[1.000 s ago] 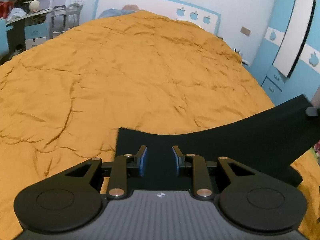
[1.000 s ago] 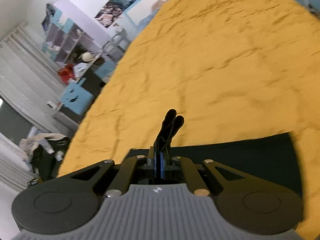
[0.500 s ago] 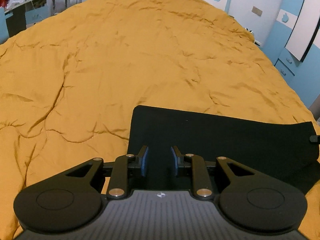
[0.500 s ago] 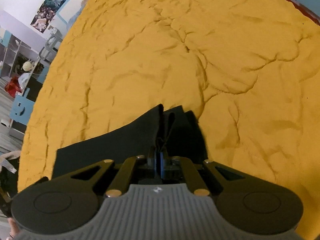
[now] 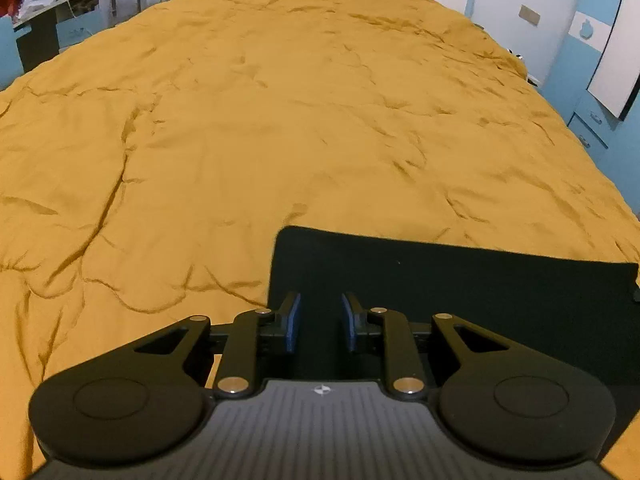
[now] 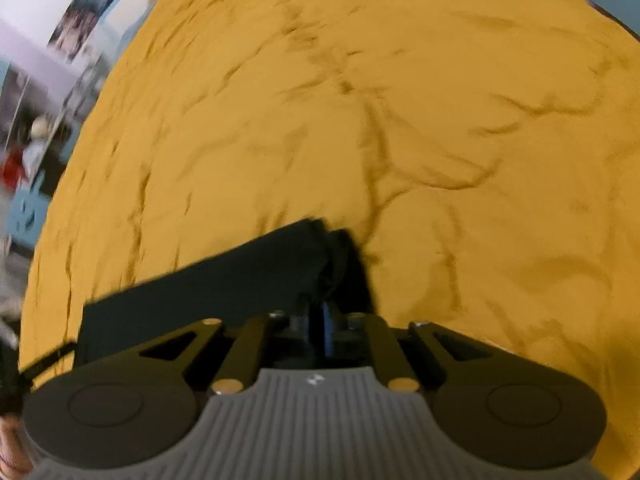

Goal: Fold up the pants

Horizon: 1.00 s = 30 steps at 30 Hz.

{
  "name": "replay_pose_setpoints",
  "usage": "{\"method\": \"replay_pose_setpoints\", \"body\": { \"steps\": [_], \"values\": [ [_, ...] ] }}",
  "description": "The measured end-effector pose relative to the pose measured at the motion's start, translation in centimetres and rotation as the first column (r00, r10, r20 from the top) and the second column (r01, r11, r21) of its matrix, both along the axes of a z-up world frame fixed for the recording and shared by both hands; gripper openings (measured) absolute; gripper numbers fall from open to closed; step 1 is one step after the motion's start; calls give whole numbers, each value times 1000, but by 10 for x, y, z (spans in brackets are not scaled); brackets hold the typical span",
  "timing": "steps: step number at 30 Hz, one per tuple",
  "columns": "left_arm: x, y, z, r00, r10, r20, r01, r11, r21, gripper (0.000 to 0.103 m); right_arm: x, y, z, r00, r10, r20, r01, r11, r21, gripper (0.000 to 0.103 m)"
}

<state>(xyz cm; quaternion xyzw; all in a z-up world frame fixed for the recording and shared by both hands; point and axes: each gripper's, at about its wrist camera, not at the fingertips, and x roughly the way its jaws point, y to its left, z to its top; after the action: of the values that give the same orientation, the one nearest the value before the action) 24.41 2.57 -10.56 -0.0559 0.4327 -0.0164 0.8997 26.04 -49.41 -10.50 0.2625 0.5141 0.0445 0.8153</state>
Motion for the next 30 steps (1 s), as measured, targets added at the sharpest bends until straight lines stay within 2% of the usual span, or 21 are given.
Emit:
{"method": "replay_pose_setpoints", "body": {
  "steps": [1,3,6,8,9,12,15,17,19,20,21,24,28,30],
  "values": [
    [2,1,0,1000,2,4,-2,1000,4,27,-3,-3,4,1000,-12,15,13,999,-31,11],
    [6,5,1,1000,5,10,-5,1000,8,26,-9,-8,13,998,-37,54,42,995,-96,11],
    [11,10,2,999,-19,36,21,998,-52,26,-17,-5,25,992,-23,121,26,999,-23,11],
    [16,10,1,998,-35,49,40,993,-111,22,-19,12,31,984,34,176,-28,999,-40,11],
    [19,8,0,998,-36,51,41,992,-115,21,-18,23,32,978,73,196,-59,995,-76,11],
    [33,2,-14,999,-40,34,42,996,-77,15,-9,49,23,970,128,206,-91,979,-180,11],
    [49,3,-31,1000,-22,0,22,1000,-21,7,0,53,5,981,101,164,-63,973,-222,8],
    [58,9,-41,1000,-16,-18,16,1000,-20,6,1,52,-4,985,84,152,-44,967,-250,0],
    [62,12,-43,1000,-11,-20,10,1000,-22,6,0,53,-5,985,71,156,-21,952,-305,0],
    [61,13,-42,1000,-9,-14,8,1000,-16,6,-1,55,-4,985,67,157,-10,941,-337,8],
    [60,12,-39,1000,-5,-5,5,1000,-5,6,-4,55,0,984,64,163,-1,933,-360,11],
    [45,11,-27,1000,-11,12,10,999,37,6,-18,59,13,977,88,194,-6,922,-387,12],
    [13,12,-8,997,-75,21,73,994,80,6,-54,77,36,961,161,225,-63,920,-386,12],
    [-5,12,0,994,-108,18,107,991,79,6,-68,89,41,953,202,227,-102,916,-387,17]
  ]
}}
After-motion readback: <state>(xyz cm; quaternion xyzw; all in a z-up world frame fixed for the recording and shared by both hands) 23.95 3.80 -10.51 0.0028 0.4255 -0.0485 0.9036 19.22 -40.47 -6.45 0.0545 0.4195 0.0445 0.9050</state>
